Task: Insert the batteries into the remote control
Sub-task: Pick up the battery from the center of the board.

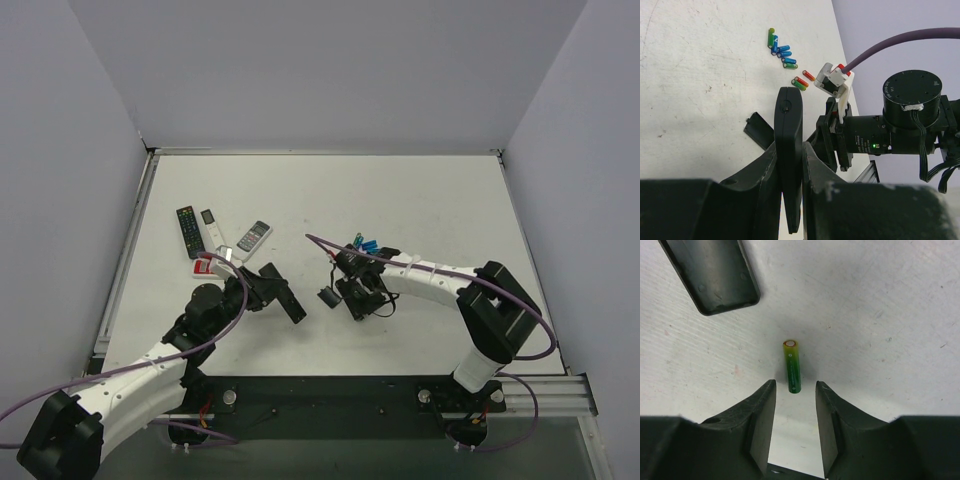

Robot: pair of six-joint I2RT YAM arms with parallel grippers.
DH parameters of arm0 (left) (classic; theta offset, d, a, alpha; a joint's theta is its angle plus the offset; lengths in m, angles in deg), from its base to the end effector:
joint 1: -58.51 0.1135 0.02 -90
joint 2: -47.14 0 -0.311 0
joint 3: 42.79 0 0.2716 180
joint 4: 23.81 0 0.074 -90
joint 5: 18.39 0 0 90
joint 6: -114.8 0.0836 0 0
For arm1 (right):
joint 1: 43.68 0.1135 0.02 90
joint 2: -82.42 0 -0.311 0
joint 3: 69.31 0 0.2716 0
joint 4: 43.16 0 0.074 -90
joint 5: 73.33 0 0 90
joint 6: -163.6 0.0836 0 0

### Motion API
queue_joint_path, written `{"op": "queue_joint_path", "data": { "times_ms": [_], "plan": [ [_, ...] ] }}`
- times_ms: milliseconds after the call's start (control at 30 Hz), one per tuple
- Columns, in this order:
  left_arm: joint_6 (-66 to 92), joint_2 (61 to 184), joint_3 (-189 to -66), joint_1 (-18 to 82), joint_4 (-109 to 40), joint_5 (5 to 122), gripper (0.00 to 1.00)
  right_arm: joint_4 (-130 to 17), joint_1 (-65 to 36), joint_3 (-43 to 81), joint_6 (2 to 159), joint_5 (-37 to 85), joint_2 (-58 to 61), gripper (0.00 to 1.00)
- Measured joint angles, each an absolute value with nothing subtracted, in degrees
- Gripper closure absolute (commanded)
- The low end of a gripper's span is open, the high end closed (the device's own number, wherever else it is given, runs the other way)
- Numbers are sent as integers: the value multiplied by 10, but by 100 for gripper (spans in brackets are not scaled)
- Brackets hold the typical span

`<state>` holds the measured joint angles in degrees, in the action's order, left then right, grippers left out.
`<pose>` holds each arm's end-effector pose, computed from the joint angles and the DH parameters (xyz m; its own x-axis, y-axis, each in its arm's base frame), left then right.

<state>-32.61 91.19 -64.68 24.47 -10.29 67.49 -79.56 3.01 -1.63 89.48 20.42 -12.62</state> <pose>0.1654 -0.1190 0.2036 -0.5871 -0.6176 -0.5234 0.2275 0.4946 -0.8388 0.2417 0.2644 0.1573 -0.7959 -0.4462 -0.4092 -0.5491 0.8167 0.1774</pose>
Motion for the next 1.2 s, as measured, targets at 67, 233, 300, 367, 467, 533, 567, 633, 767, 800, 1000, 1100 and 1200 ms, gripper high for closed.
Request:
{"op": "queue_joint_path", "data": {
  "times_ms": [67, 233, 300, 367, 467, 533, 567, 633, 767, 800, 1000, 1100, 1200],
  "plan": [
    [-326, 915, -647, 245, -102, 675, 100, -798, 32, -24, 898, 204, -120, 70],
    [-328, 918, -647, 245, -102, 675, 100, -801, 37, -34, 899, 204, -120, 75],
    [-329, 918, -647, 245, -101, 675, 100, -801, 37, -34, 899, 204, -120, 77],
    [-330, 918, -647, 245, -99, 675, 100, -800, 38, -34, 899, 204, -121, 78],
    [-330, 918, -647, 245, -98, 675, 100, -800, 40, -34, 899, 204, -123, 78],
    [-330, 918, -647, 245, -98, 675, 100, -799, 40, -34, 899, 202, -124, 78],
    [-330, 918, -647, 245, -98, 675, 100, -799, 40, -34, 899, 201, -126, 78],
    [-330, 918, -647, 245, -98, 675, 100, -798, 40, -33, 899, 201, -128, 78],
    [-331, 918, -647, 245, -94, 674, 100, -797, 40, -33, 899, 201, -129, 78],
    [-331, 919, -647, 245, -94, 674, 100, -798, 40, -32, 899, 201, -130, 78],
    [-331, 920, -646, 245, -91, 674, 100, -795, 40, -30, 898, 201, -131, 87],
    [-331, 926, -646, 245, -83, 674, 100, -793, 40, -30, 898, 202, -132, 95],
    [-333, 937, -643, 245, -68, 672, 100, -794, 43, -29, 894, 201, -131, 100]
  ]
}}
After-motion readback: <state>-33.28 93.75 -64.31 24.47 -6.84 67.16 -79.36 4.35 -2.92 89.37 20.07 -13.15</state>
